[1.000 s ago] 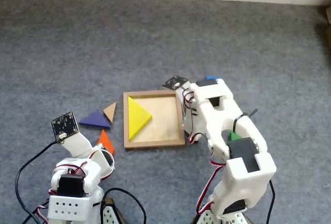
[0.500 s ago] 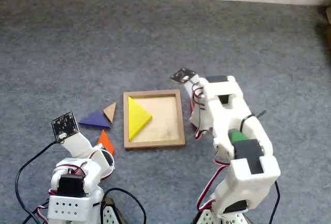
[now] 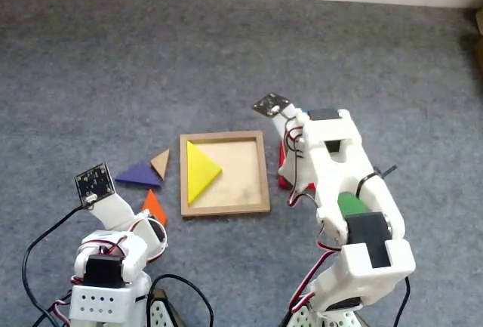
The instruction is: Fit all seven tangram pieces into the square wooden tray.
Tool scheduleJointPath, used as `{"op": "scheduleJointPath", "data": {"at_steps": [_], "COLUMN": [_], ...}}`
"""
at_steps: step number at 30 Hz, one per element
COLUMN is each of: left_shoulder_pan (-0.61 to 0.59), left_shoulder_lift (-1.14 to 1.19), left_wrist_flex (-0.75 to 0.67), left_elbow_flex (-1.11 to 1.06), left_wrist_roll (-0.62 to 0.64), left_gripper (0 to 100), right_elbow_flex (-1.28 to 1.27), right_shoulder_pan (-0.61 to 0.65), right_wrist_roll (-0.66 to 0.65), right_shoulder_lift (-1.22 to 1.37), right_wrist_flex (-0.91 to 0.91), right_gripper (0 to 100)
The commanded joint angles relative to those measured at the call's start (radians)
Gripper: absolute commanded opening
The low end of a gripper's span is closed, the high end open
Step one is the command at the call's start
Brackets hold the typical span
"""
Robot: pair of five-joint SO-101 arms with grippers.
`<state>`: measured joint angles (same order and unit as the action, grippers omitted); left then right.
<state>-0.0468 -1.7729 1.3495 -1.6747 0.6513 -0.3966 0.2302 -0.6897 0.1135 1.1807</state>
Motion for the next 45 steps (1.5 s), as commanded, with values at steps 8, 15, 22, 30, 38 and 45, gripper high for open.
{"op": "scheduleJointPath", "data": {"at_steps": [8,15,22,30,38,45], "left_shoulder_pan": [0.019,0.019,0.019,0.019,0.019,0.019], "left_shoulder_lift": [-0.053,-0.053,-0.053,-0.053,-0.053,-0.053], "left_wrist_flex": [0.035,0.035,0.035,0.035,0.035,0.035], "left_elbow_flex": [-0.022,-0.022,-0.022,-0.022,-0.022,-0.022], "left_wrist_roll": [-0.002,-0.002,-0.002,-0.002,-0.002,-0.002], "left_gripper": [1,1,1,1,1,1], "right_elbow_flex": [0.013,0.019,0.050,0.047,0.047,0.051], "right_shoulder_pan": [0.128,0.134,0.079,0.070,0.070,0.070], "right_wrist_roll": [0.129,0.218,0.218,0.218,0.218,0.210], "right_shoulder_lift": [-0.056,0.065,0.140,0.140,0.140,0.140], "right_wrist_flex": [-0.030,-0.099,-0.094,-0.094,-0.091,-0.056], "right_gripper": [38.6,38.6,38.5,30.0,30.0,29.6]}}
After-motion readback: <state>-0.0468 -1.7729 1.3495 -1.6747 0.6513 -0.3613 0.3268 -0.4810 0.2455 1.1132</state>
